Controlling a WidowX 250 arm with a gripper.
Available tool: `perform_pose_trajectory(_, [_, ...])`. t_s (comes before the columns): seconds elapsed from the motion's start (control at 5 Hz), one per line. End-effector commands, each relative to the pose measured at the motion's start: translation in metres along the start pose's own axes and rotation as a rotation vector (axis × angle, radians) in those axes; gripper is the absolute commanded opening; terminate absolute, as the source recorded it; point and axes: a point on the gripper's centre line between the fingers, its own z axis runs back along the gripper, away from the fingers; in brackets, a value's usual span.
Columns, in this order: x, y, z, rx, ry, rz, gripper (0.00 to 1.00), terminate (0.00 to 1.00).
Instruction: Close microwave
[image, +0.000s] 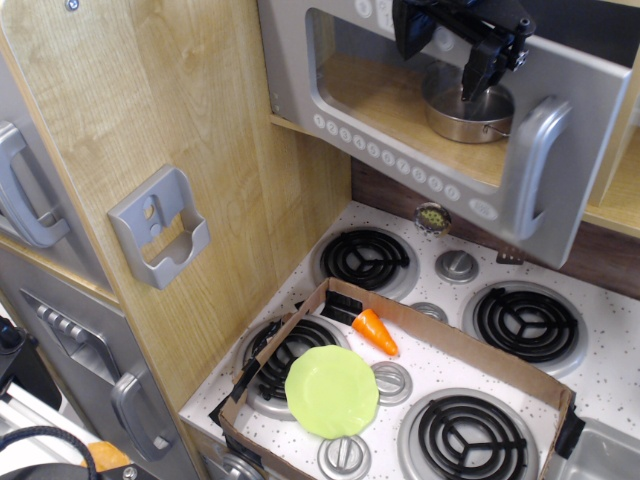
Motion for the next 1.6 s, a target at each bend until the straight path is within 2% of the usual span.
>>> perform_pose_trajectory(0.0, [0.029,0.002,0.02,0.012,-0.097,-0.012,1.0,0.0])
perform_pose_trajectory(0.2, [0.039,0.002,0.023,0.03,-0.142,0.002,1.0,0.0])
perform_pose_trajectory(0.6, [0.055,0.003,0.03,0.039,-0.184,0.0,1.0,0.0])
perform_pose_trajectory(1.0, [0.057,0.003,0.033,0.041,-0.187,0.002,1.0,0.0])
perform_pose_trajectory(1.2, [0.052,0.001,0.034,0.023,-0.151,0.022,1.0,0.0])
perform_pose_trajectory(1.4, [0.052,0.001,0.034,0.023,-0.151,0.022,1.0,0.0])
